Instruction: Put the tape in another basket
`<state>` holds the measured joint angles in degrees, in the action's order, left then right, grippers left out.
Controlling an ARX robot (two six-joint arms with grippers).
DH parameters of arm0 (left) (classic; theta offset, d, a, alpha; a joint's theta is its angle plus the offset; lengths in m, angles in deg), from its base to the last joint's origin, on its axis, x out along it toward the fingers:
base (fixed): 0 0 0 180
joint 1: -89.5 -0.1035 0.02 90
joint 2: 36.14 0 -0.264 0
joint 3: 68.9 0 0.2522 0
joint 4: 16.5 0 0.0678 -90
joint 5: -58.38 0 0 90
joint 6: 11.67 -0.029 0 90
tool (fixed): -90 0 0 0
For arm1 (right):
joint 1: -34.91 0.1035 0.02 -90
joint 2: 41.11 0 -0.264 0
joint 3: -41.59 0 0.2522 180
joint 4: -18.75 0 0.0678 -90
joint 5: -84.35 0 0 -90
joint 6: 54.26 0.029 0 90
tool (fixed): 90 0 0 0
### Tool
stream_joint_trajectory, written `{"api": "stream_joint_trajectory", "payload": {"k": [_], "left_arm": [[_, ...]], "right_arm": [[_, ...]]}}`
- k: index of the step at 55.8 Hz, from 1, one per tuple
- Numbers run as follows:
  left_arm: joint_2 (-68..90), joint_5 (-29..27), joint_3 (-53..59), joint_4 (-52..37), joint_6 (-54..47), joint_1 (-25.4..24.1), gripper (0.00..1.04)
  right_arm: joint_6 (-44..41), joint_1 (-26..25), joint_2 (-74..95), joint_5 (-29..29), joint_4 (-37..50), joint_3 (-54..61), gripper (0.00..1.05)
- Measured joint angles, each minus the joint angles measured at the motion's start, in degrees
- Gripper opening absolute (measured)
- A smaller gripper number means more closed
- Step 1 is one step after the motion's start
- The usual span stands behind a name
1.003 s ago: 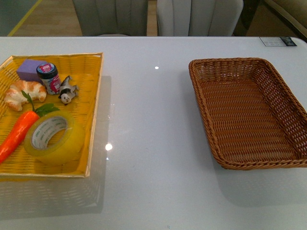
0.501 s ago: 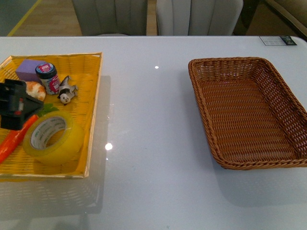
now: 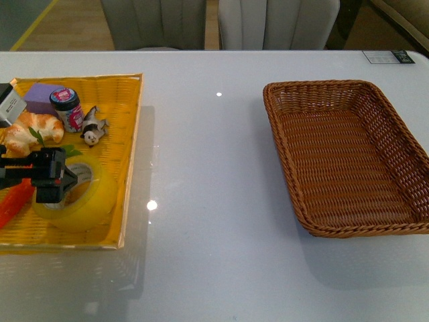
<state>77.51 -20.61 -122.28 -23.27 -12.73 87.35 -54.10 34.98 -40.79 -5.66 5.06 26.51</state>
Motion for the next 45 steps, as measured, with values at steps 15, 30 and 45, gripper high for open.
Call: {"api": "stream_joint_trajectory", "payload": {"k": [15,30,45], "left_arm": [[3.56,-0.63,-0.11,-0.90,4.17,-2.91,0.96],[6.19,0.85,-2.25,1.18,7.04,-2.69,0.96],[9.44,0.33,-6.58,3.61,8.07,-1.73,0.96]], "right_arm": [[0.00,0.00,0.00,0.00,0.00,0.00,0.96],[0.00,0.00,0.00,0.00,0.00,0.00,0.96],[0.00,0.00,0.00,0.00,0.00,0.00,0.96]]}}
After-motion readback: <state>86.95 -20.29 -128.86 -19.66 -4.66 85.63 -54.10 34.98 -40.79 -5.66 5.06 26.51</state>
